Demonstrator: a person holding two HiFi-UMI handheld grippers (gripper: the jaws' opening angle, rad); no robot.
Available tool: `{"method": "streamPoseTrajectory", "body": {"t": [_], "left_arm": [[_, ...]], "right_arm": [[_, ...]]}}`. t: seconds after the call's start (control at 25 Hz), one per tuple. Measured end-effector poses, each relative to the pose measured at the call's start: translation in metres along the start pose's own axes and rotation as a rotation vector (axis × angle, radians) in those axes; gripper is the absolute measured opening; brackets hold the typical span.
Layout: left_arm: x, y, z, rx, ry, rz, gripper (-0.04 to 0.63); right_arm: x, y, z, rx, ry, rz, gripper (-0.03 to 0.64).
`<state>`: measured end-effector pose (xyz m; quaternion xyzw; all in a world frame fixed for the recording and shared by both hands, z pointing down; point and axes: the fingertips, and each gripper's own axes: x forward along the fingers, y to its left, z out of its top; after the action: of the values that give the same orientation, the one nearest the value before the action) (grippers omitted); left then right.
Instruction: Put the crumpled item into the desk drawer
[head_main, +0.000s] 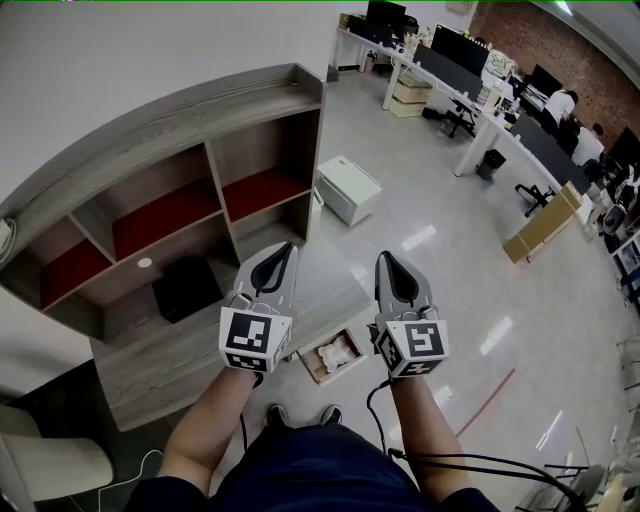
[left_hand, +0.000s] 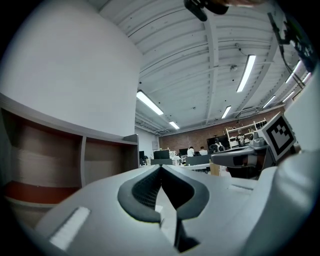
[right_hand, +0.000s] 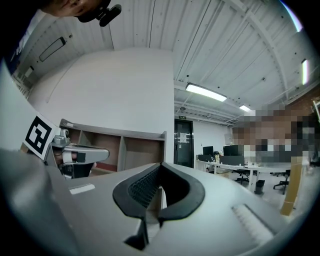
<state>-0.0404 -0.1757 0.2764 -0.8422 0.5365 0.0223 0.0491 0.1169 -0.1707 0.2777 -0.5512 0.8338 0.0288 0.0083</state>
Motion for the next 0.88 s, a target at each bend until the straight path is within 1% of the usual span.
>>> {"method": "streamPoseTrajectory", "body": {"t": [0.16, 0.32, 0.48, 0.88], "left_arm": [[0.001, -0.002, -0.008, -0.004, 0.014, -0.009, 0.005], [0.002, -0.002, -0.004, 0.008, 0.007, -0.017, 0.005], [0.001, -0.001, -0.009, -0.011, 0.008, -0.013, 0.005], [0.000, -0.001, -0.017, -0.019, 0.019, -0.037, 0.005]], "right_arm": [[-0.002, -0.001, -0.010, 0.017, 0.021, -0.007, 0.006], [-0.002, -0.001, -0.010, 0.023, 0.020, -0.013, 0.006], [-0.003, -0.001, -0.010, 0.021, 0.021, -0.017, 0.006], [-0.007, 0.001, -0.015, 0.022, 0.034, -0.032, 0.006]]}}
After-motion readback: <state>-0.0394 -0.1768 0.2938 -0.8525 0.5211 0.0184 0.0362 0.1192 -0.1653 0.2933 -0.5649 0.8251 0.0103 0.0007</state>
